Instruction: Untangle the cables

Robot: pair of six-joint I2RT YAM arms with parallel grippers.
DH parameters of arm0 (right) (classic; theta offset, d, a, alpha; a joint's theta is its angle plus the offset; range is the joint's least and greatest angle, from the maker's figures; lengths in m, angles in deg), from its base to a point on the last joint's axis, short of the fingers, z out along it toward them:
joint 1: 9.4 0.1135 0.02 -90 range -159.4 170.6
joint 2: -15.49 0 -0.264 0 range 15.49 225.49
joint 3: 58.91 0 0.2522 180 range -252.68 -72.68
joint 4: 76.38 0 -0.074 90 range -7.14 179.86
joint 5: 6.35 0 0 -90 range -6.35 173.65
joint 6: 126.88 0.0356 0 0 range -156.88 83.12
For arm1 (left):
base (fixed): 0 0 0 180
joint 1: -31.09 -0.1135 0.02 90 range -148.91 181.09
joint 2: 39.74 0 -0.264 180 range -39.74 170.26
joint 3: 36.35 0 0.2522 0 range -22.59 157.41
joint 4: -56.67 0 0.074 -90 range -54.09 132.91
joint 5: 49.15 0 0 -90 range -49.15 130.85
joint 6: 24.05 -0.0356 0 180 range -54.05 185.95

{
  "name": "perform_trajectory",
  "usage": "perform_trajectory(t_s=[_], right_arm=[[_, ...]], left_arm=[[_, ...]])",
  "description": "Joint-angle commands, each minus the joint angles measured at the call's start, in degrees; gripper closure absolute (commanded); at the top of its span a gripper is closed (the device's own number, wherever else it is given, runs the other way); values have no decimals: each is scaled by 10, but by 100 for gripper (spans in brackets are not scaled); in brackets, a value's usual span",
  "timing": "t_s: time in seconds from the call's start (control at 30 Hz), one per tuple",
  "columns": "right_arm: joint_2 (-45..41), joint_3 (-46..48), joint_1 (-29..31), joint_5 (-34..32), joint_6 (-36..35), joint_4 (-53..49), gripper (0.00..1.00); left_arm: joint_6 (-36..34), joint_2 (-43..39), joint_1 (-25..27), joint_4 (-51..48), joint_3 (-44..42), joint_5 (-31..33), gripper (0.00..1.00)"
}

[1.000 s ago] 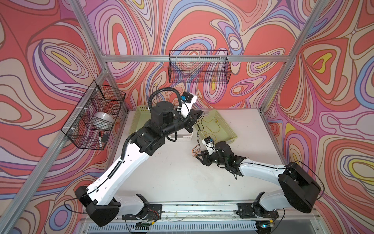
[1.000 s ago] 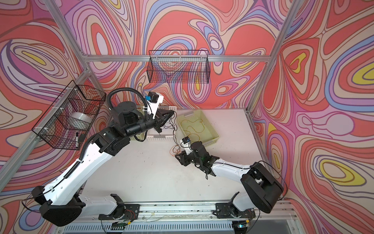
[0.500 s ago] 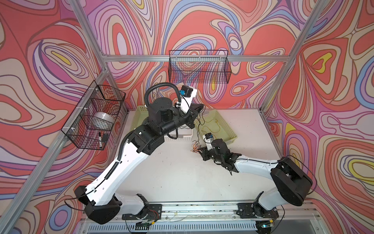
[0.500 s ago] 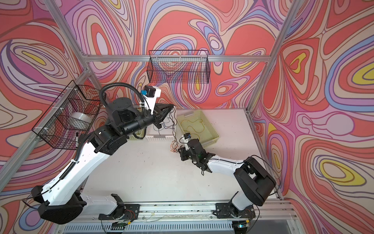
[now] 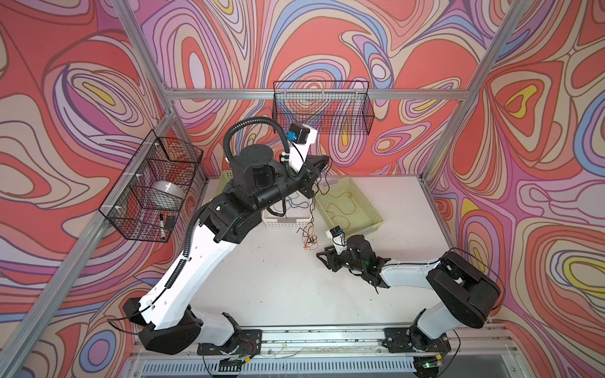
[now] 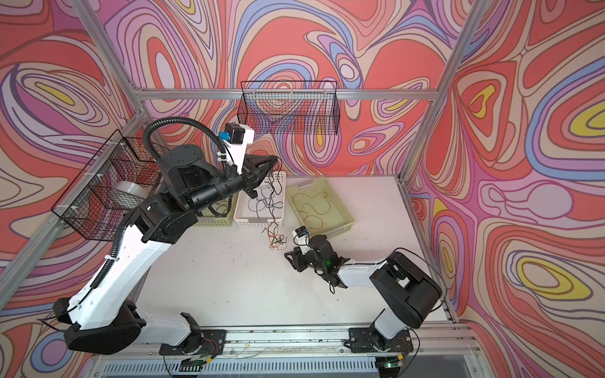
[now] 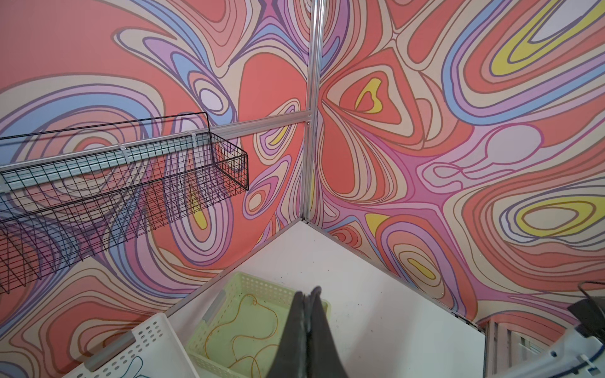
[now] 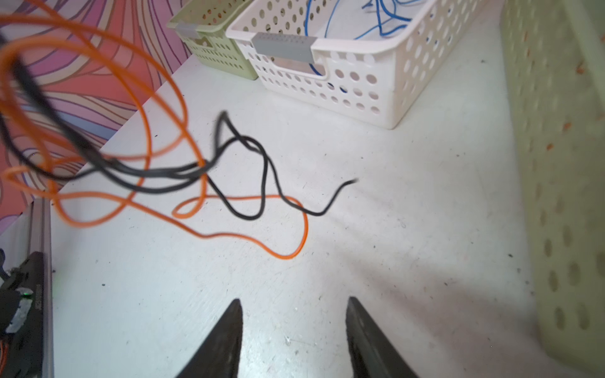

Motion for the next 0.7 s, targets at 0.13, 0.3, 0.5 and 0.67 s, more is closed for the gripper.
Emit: perform_trajectory(t_s=[0.13, 0.3, 0.5, 0.67], right_arm=[[-8, -4, 0, 56, -21, 108, 38], [13, -21, 0, 75, -15, 148, 39], [48, -49, -1, 74, 0, 91, 90], [58, -47, 0, 54, 5, 30, 100]], left_arm=[[11, -9, 3, 10, -26, -17, 100], [24, -16, 5, 23, -46, -20, 100], [18, -24, 5, 23, -48, 2, 100], [-9, -26, 4, -2, -19, 38, 100]])
